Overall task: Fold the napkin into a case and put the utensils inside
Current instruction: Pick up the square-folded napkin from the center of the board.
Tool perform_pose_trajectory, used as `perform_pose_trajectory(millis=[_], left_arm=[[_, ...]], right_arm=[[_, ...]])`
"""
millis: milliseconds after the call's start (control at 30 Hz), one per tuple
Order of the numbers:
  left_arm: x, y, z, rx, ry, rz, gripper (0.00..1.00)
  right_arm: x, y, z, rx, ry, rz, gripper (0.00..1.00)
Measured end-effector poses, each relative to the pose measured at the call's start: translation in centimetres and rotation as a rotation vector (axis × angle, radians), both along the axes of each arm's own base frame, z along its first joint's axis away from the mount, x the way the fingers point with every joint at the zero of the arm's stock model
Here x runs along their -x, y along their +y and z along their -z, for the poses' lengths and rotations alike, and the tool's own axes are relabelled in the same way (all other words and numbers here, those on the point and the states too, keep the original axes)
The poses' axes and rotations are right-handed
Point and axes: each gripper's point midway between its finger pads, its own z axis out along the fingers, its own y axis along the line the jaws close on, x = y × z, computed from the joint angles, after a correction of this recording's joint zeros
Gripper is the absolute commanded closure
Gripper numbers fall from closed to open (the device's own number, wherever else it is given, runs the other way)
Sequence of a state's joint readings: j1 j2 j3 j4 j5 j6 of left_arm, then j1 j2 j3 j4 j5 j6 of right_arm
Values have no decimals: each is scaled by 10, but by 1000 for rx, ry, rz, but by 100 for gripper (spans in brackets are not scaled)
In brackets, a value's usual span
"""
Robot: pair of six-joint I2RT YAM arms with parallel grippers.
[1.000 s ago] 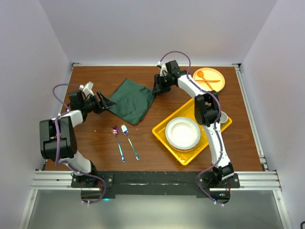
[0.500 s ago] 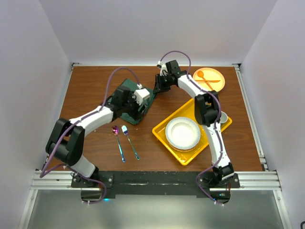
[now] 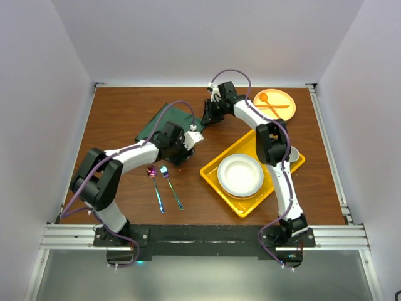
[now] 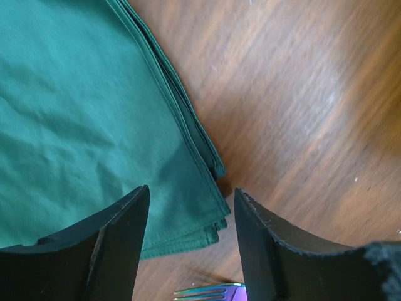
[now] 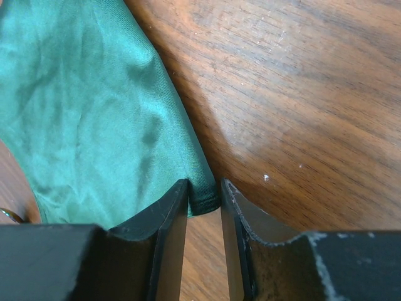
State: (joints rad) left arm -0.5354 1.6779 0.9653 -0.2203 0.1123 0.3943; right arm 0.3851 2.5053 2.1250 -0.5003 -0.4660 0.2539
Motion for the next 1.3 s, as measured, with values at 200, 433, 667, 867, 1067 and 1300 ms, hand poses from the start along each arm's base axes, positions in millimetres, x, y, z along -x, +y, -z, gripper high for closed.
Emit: perform_pose_trajectory(millis=[200,433,667,867,1067,1300], left_arm=[[2,5,2,-34,5,10,62],[-2,3,-3,-34,-8,14,81],[-5,-4,-9,3,-8,11,98],[-8,-13,-15,54,-9,-11,96],[-10,-21,-14,103,7,-39,77],[-7,-26,-2,122,48,-54,56]], right_arm=[[0,0,0,-4,4,4,68],[0,2,0,-12,5,6,65],[1,4,-2,-29,11,1,56],[2,4,-4,-34,10,1,50],[3,5,-6,-38,11,-1,43],[3,5,-7,-40,8,-2,40]])
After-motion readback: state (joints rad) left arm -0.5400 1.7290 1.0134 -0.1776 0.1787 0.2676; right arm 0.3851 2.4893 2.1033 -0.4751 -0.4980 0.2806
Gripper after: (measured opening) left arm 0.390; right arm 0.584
